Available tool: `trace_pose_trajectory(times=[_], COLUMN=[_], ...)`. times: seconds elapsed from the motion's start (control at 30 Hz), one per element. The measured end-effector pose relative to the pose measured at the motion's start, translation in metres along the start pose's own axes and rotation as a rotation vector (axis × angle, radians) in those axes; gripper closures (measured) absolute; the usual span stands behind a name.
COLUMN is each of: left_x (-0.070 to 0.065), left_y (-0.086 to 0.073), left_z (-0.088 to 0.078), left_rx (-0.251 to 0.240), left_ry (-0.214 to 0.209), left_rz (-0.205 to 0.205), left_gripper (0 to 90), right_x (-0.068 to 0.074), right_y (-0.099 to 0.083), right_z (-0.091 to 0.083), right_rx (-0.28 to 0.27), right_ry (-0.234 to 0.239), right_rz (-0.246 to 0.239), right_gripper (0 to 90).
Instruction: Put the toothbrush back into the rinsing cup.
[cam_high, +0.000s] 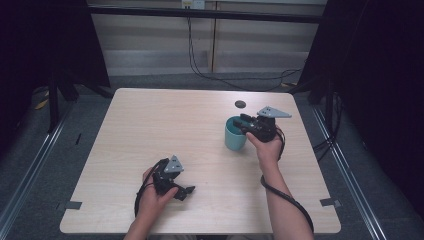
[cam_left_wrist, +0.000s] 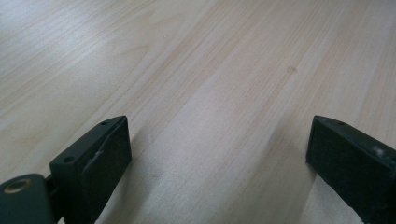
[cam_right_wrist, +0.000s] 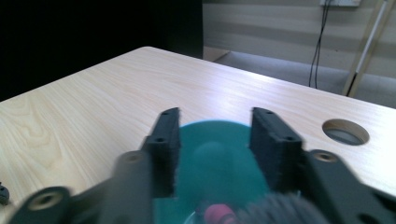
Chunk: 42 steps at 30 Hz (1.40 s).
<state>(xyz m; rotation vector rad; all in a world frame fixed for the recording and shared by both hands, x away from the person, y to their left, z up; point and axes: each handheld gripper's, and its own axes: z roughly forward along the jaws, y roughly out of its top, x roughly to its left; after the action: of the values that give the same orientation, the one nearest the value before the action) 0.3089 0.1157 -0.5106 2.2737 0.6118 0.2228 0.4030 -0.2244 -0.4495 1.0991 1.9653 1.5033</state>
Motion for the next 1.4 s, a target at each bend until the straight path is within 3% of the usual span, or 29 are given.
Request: trace_pose_trajectory(times=[0.17, 0.5, 0.9, 1.4], left_x=[0.000, 0.000, 0.000, 0.000], left_y=[0.000, 0.000, 0.000, 0.000], left_z=[0.000, 0.000, 0.000, 0.000], left_rx=[-0.001, -0.001, -0.001, -0.001], left_ry=[0.000, -0.001, -0.001, 0.002], left_rz=[0.000, 0.000, 0.000, 0.001], left_gripper=[6.3, 6.3, 6.3, 6.3], right_x=[0.001, 0.002, -0.002, -0.002], right_y=[0.000, -0.001, -0.003, -0.010], right_z=[-0.004, -0.011, -0.021, -0.032], right_rx=[0.008, 0.040, 0.065, 0.111], right_ry=[-0.021, -0.040, -0.063, -0.073], right_rz=[0.002, -0.006, 0.018, 0.032], right_gripper=[38.3, 26.8, 18.5, 15.2])
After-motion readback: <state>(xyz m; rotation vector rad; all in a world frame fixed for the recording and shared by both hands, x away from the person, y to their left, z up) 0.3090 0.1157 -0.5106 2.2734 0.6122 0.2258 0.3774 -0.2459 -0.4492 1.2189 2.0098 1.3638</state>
